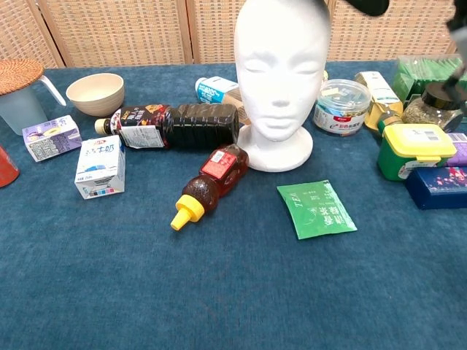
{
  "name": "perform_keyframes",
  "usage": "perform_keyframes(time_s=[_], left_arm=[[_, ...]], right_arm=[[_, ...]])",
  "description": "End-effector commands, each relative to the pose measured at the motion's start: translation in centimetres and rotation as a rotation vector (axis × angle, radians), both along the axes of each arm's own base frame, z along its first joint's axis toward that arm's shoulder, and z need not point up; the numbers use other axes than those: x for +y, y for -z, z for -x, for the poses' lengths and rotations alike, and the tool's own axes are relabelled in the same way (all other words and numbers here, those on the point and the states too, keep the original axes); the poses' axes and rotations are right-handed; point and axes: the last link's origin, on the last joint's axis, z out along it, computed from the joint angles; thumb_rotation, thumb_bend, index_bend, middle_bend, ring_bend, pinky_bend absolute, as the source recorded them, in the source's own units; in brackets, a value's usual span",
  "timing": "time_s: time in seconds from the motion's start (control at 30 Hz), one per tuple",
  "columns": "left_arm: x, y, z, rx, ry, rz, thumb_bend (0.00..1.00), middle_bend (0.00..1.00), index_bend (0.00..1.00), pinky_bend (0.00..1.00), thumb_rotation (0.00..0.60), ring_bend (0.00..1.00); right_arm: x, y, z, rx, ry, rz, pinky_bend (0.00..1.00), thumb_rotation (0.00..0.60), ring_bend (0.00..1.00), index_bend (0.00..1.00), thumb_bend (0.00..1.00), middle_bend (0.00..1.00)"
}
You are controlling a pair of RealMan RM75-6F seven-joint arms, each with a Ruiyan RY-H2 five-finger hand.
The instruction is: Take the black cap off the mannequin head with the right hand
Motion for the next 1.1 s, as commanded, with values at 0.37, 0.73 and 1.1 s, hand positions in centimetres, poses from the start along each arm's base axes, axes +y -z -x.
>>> perform_keyframes(time_s=[0.37,0.73,1.1], left_arm=[[0.0,-0.6,-0.2,0.006,0.005,-0.016,0.08,0.00,0.00,0.07,0.600,0.00],[-0.1,-0.1,-0.9,0.017,0.004,-0.009,0.08,0.00,0.00,0.07,0.600,0.00],[-0.2,0.4,-1.0,0.012,0.003,0.005,0.08,0.00,0.00,0.07,0.600,0.00]], right_arm=[[-4.1,-4.2,7.7,0.512,0.178,0.080,0.90,0.600,0.76,0.68,0.48,0.75],[-2.5,-2.3,12.0,0.590,0.238,-0.025,0.90,0.600,0.77,0.68,0.48,0.75],[-0.6,-2.1,13.4,0.605,0.361,-0.055,0.64,0.600,0.31,0.07,0.02,0.17]])
